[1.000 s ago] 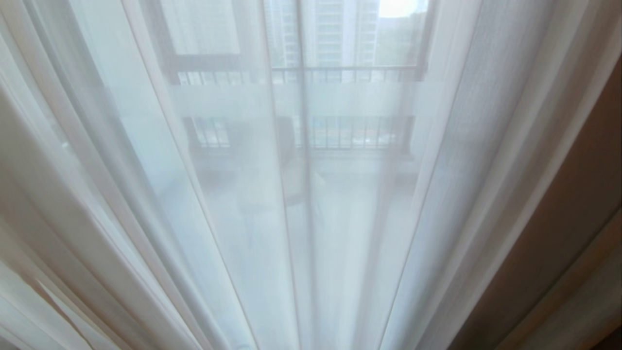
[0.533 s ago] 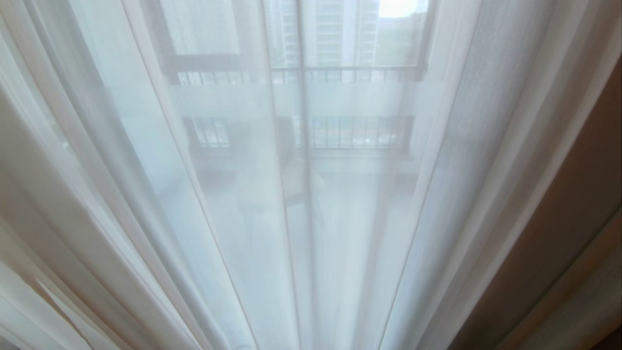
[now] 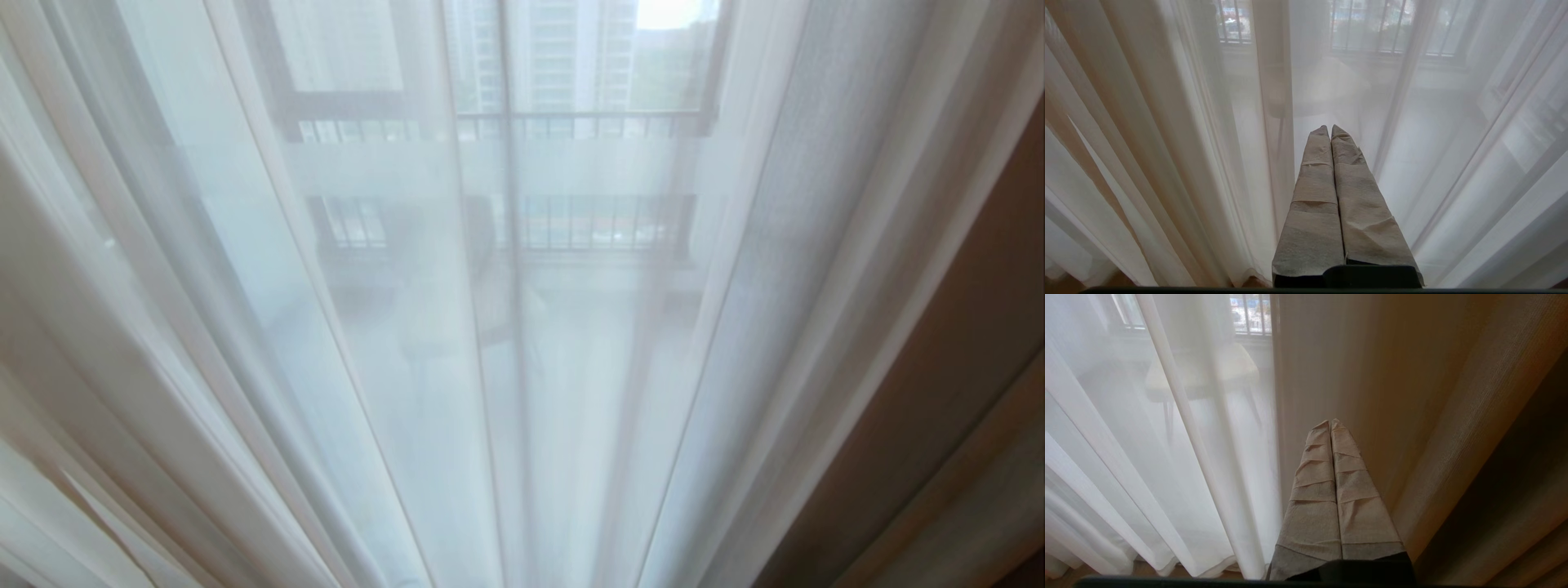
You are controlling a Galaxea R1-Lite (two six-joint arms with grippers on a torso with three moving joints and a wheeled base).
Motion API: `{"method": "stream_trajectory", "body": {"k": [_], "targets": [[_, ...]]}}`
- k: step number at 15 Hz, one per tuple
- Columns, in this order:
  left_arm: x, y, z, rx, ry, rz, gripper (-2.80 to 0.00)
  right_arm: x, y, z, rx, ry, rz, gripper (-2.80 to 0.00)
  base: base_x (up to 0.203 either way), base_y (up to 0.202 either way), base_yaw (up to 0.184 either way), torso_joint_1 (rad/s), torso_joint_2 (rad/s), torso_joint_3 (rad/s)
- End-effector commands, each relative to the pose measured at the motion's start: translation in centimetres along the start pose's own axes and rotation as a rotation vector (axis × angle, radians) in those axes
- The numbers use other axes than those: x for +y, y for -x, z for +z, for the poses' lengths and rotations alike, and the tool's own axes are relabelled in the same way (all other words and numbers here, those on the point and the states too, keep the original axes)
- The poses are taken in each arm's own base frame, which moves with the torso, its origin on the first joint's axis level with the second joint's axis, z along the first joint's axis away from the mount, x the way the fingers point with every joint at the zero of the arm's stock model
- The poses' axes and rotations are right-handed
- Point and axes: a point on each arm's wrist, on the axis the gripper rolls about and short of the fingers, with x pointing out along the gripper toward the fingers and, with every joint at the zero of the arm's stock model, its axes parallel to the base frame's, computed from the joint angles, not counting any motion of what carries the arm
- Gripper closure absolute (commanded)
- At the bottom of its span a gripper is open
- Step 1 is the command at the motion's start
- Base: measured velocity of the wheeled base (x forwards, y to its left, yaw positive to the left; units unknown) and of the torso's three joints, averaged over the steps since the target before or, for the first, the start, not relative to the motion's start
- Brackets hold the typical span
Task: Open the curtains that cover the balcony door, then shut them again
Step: Close the outer curtains on both sides
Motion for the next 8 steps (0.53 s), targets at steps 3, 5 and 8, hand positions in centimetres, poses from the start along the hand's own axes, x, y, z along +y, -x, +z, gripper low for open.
{"method": "stream_trajectory", "body": {"k": [3,5,8], "targets": [[0.0,0.0,0.0,-0.001,0.001,0.001,0.00,0.0,0.0,0.0,0.000,0.009,-0.001,0.00,0.000,0.000,0.000,0.000,0.00,0.000],[0.0,0.0,0.0,-0.001,0.001,0.002,0.00,0.0,-0.2,0.3,0.028,0.016,-0.003,0.00,0.000,0.000,0.000,0.000,0.00,0.000],[0.0,0.0,0.0,-0.001,0.001,0.002,0.00,-0.1,-0.5,2.3,0.040,0.010,-0.011,0.00,0.000,0.000,0.000,0.000,0.00,0.000]]}}
